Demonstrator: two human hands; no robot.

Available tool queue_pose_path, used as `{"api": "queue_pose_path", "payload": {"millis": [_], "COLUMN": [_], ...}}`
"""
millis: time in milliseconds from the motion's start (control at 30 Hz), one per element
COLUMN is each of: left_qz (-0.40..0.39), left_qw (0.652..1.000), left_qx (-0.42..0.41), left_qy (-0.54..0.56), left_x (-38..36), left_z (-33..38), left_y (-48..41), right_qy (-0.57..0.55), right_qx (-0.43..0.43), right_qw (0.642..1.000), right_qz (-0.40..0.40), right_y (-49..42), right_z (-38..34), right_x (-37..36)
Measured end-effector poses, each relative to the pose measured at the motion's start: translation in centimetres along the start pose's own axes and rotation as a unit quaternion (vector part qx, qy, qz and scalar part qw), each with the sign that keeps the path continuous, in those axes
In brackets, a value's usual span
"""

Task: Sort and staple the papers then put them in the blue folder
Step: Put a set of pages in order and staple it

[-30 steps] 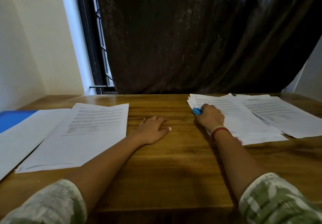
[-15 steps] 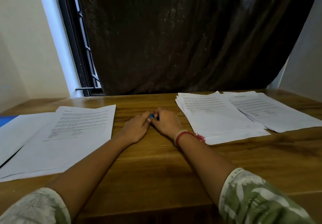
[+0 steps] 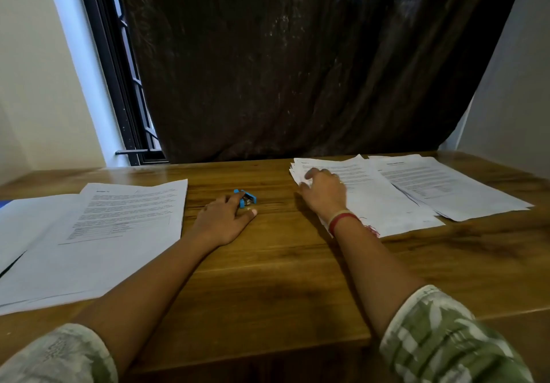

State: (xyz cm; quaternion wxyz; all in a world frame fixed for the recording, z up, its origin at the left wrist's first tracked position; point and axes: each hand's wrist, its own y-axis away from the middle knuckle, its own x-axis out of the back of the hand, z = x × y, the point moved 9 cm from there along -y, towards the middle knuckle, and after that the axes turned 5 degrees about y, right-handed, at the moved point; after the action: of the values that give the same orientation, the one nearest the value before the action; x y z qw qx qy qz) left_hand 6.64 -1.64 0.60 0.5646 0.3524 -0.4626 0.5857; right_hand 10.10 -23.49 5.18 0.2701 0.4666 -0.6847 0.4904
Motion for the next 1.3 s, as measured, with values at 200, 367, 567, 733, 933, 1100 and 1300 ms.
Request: {"api": "queue_pose_path", "payload": {"millis": [200,367,567,733,933,1100,1300], "left_qz": [0.009,0.178,0.109,-0.004,-0.026,-0.019,-0.068], "left_qw": [0.999,0.974,0.972,0.853,0.568,0.476,0.621], "left_qx": [0.026,-0.1,-0.189,0.034,0.177,0.214,0.15], "left_qy": [-0.03,-0.1,0.091,0.521,0.803,0.853,0.766], "left_x": [0.2,3.3,-0.2,-3.7,-5.2,-5.4,-5.1], "left_z": [-0.3,3.3,11.4,13.9,14.3,12.3,12.3], "left_y": [0.3,2.0,2.6,-3.2,-5.4,-5.7,-6.3], "right_qy": [0.191,0.199,0.173,0.183,0.179,0.167,0.131], "right_qx": [-0.107,-0.143,-0.153,-0.149,-0.154,-0.134,-0.084], "right_qw": [0.975,0.967,0.966,0.965,0.964,0.967,0.976], "right_qz": [-0.048,-0.069,-0.117,-0.113,-0.119,-0.136,-0.151], "right_y": [0.4,0.3,0.5,0.1,-0.6,-0.9,-0.4], "right_z": [8.1,11.3,12.5,12.4,12.4,11.2,8.8], "right_x": [1.2,1.5,0.1,-0.2,-0.5,-0.9,-0.7]}}
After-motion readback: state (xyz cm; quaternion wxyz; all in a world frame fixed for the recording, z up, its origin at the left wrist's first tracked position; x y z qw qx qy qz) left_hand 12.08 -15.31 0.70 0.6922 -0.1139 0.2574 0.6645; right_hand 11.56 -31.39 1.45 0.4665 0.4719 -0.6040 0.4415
